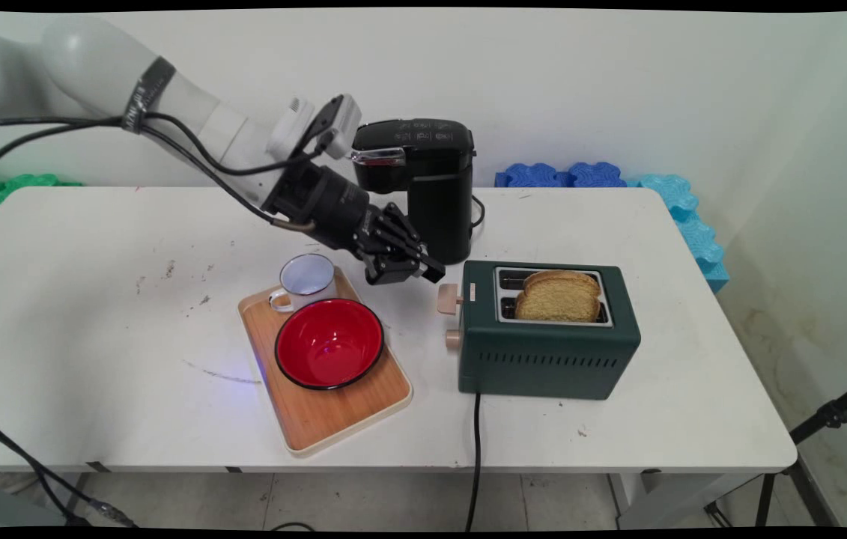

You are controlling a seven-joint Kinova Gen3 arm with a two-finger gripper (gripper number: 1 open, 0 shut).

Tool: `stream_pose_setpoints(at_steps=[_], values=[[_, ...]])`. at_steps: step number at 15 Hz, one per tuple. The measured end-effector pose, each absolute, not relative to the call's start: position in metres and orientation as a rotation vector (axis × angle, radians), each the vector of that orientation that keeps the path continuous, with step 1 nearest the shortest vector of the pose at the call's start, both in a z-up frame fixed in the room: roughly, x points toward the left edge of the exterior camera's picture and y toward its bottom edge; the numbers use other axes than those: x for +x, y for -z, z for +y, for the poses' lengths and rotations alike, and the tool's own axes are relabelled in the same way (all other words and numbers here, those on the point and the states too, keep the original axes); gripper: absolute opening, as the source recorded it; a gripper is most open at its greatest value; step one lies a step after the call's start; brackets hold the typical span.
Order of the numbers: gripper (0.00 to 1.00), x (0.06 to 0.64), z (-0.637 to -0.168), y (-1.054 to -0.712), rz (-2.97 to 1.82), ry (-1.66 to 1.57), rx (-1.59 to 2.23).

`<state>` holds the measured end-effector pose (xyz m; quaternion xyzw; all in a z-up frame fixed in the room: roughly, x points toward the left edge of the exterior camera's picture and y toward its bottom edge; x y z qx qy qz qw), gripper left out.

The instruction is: Press the toaster switch

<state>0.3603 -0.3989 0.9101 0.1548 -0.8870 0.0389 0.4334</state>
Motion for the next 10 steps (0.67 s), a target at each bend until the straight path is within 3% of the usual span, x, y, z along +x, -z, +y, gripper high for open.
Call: stream_pose_setpoints(at_steps=[10], values=[[0.00,0.355,-0.403,-0.885,-2.235,-0.090,0.336]])
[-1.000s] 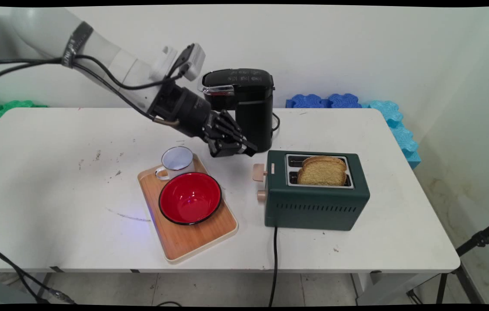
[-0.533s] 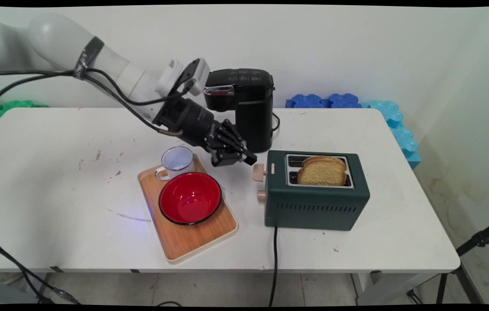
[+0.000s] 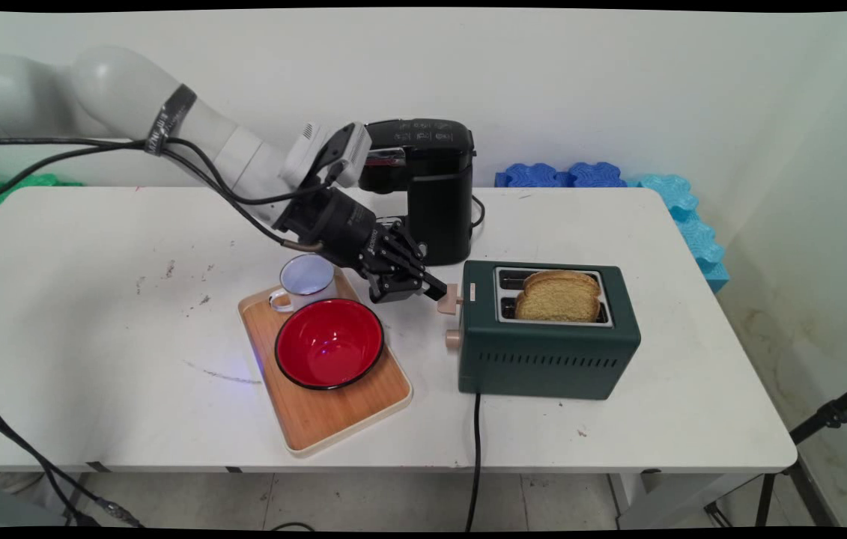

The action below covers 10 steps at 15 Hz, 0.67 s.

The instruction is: Press the toaster switch

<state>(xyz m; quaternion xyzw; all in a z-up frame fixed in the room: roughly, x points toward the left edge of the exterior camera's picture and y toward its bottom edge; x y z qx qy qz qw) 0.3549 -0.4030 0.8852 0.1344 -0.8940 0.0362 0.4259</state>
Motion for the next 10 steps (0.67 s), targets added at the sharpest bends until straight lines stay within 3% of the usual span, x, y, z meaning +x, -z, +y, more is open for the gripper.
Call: stream_pose_setpoints(at_steps=[10], values=[[0.00,0.3447,-0.4085,-0.8744,-2.223,-0.098,0.313]])
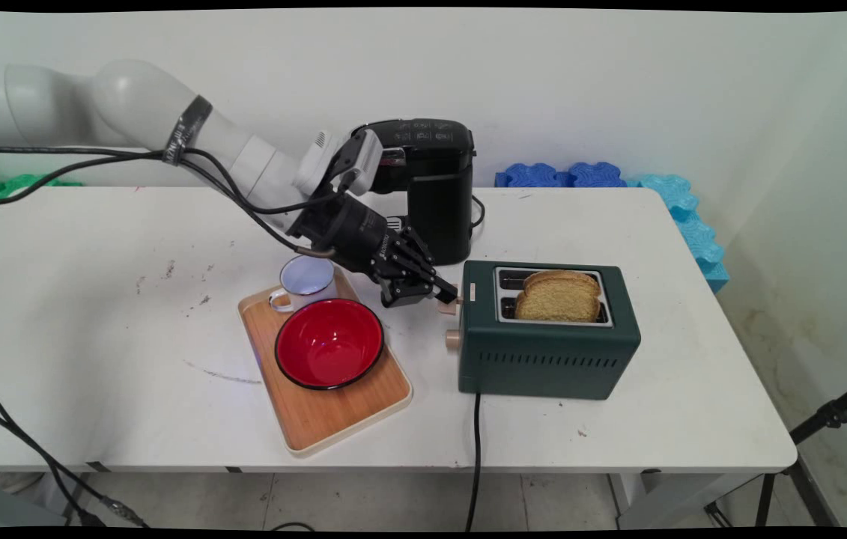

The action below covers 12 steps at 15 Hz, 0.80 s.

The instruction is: Press the toaster switch

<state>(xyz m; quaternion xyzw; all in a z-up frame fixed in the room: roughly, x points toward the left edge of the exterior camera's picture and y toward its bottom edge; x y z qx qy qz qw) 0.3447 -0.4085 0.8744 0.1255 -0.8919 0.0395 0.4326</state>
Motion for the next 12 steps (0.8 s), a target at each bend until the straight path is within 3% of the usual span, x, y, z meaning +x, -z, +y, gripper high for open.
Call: stream_pose_setpoints(at_steps=[12], values=[[0.00,0.335,-0.412,-0.854,-2.218,-0.098,0.313]])
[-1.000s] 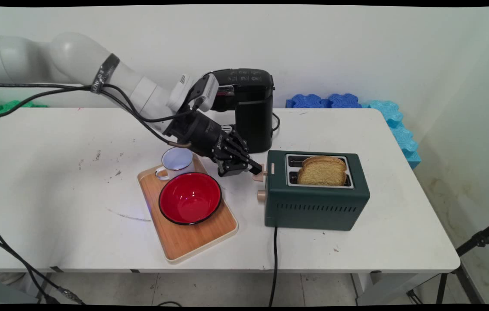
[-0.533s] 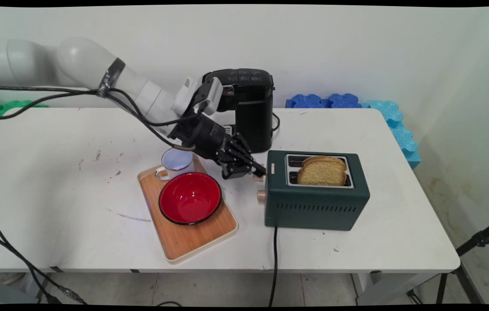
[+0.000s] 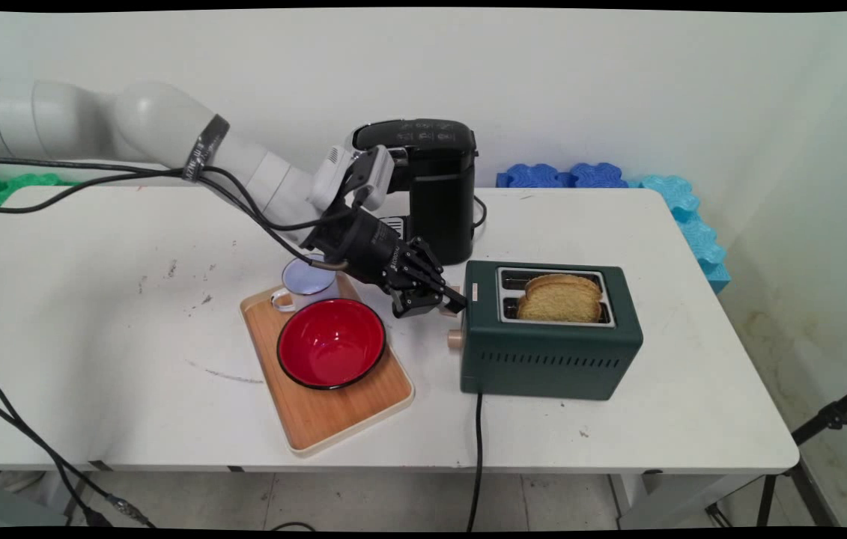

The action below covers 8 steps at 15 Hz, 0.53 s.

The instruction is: Press the toaster switch

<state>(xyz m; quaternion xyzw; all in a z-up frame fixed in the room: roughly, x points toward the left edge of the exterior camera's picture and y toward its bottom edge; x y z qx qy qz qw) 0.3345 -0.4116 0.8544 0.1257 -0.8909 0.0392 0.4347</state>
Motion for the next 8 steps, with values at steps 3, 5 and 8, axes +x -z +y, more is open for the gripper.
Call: stream_pose_setpoints(at_steps=[3,5,8], values=[[0.00,0.333,-0.413,-0.848,-2.215,-0.101,0.320],[0.00,0.329,-0.415,-0.844,-2.214,-0.099,0.317],[0.00,0.329,-0.417,-0.840,-2.213,-0.100,0.320]])
